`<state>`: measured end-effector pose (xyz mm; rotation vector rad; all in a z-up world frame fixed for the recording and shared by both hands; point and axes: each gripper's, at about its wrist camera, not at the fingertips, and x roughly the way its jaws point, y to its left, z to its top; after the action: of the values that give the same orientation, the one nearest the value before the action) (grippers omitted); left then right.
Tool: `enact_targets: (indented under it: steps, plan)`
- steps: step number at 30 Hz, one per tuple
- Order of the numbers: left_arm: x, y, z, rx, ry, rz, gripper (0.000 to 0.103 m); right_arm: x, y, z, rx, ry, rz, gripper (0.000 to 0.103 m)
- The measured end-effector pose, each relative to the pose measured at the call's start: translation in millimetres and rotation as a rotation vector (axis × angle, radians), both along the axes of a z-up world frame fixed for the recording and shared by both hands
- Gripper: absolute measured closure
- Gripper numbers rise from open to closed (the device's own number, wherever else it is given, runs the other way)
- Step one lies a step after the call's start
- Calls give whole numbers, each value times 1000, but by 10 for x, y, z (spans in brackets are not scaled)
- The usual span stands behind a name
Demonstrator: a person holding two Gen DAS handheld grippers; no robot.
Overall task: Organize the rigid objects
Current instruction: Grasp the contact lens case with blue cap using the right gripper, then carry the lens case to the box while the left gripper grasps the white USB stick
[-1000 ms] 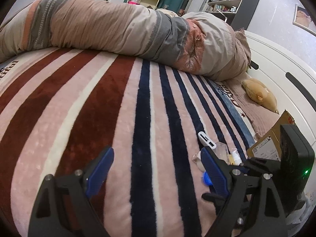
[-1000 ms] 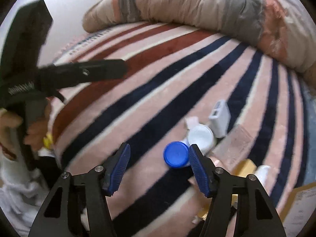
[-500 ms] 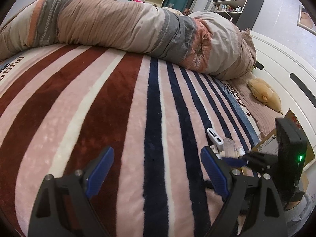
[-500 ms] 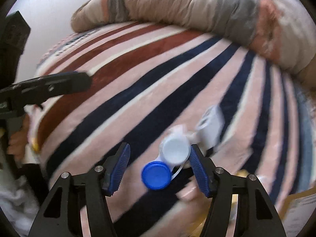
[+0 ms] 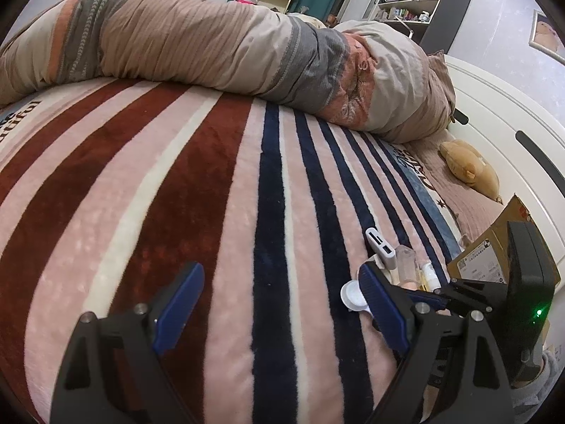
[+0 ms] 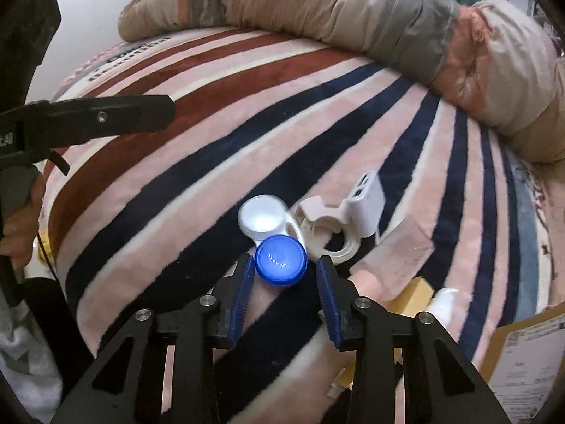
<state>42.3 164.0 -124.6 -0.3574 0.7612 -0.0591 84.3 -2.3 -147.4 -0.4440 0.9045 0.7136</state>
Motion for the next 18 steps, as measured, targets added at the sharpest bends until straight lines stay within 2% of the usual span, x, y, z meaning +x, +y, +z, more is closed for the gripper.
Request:
enact_targets:
  steps: [3, 9, 10, 12, 16, 18]
  plan:
    - [14, 1, -1, -6, -1, 2, 15, -4, 53, -24, 6, 32, 35, 71]
    - [12, 11, -14, -20, 2, -8, 15, 128, 196, -146, 13, 76, 32, 71]
    - [10, 17, -14, -24, 3, -9, 15, 141, 200, -146, 20, 76, 38, 77]
    - [0, 18, -6, -40, 1, -24, 16, 129, 186, -123, 29, 69, 43, 77]
    - [-65, -88, 112, -114, -42, -141, 17, -60, 115, 80, 54, 12, 63, 77]
    - [-118, -214, 233, -140, -78, -213, 22, -223, -3, 320, 104, -39, 81, 77]
